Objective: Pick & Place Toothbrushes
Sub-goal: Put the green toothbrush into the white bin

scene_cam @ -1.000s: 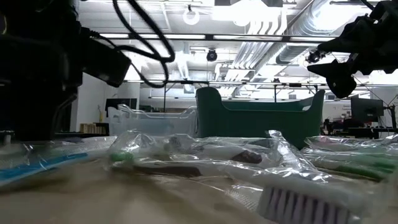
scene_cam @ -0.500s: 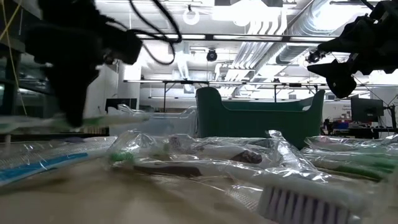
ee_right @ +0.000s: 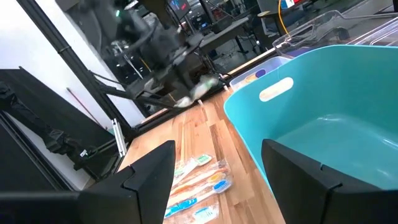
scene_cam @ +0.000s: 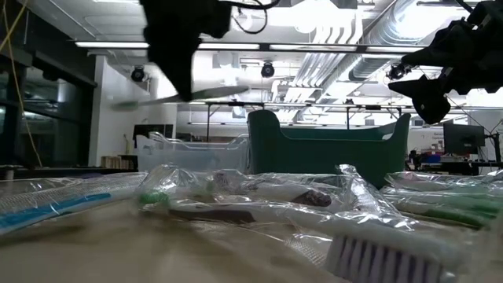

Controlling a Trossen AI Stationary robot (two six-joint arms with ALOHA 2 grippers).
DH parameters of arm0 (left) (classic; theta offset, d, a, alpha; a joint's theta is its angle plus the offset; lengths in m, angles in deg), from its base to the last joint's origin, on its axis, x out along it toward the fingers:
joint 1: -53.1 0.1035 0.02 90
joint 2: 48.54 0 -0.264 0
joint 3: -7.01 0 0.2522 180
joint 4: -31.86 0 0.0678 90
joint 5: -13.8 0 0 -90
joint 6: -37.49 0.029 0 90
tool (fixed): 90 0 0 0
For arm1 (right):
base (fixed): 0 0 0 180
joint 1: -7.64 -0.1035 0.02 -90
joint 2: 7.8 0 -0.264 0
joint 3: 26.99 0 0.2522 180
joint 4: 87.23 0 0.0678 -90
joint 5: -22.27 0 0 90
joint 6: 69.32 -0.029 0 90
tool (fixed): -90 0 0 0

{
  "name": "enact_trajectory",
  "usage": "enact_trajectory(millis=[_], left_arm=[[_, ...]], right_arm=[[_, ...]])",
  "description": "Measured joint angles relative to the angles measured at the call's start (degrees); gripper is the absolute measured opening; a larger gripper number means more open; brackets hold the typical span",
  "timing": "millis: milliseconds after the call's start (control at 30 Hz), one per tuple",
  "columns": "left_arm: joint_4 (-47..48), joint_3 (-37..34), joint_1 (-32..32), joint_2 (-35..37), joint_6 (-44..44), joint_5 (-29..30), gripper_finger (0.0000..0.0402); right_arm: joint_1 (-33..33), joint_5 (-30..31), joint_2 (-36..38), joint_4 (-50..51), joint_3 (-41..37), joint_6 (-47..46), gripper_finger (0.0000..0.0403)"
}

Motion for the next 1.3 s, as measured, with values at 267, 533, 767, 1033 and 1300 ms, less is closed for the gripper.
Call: enact_trajectory(millis=[267, 533, 767, 1033, 1300], left_arm=[[2.4, 2.3, 8.7, 0.0, 5.0, 1.6, 0.0012], [2.3, 2.3, 15.0, 0.0, 11.8, 1.8, 0.0012], [0.3, 1.1, 18.5, 0.0, 18.5, 4.3, 0.0012], [-5.8, -4.5, 20.7, 0.0, 21.3, 2.9, 0.0012], [-10.5, -7.8, 22.2, 0.0, 28.4, 0.8, 0.0012]], right_arm=[[0.0, 0.0, 0.0, 0.0, 0.0, 0.0, 0.0233], [0.0, 0.0, 0.0, 0.0, 0.0, 0.0, 0.0233], [0.0, 0.0, 0.0, 0.0, 0.0, 0.0, 0.0233], [0.0, 0.0, 0.0, 0.0, 0.0, 0.0, 0.0233], [0.0, 0.0, 0.0, 0.0, 0.0, 0.0, 0.0233]])
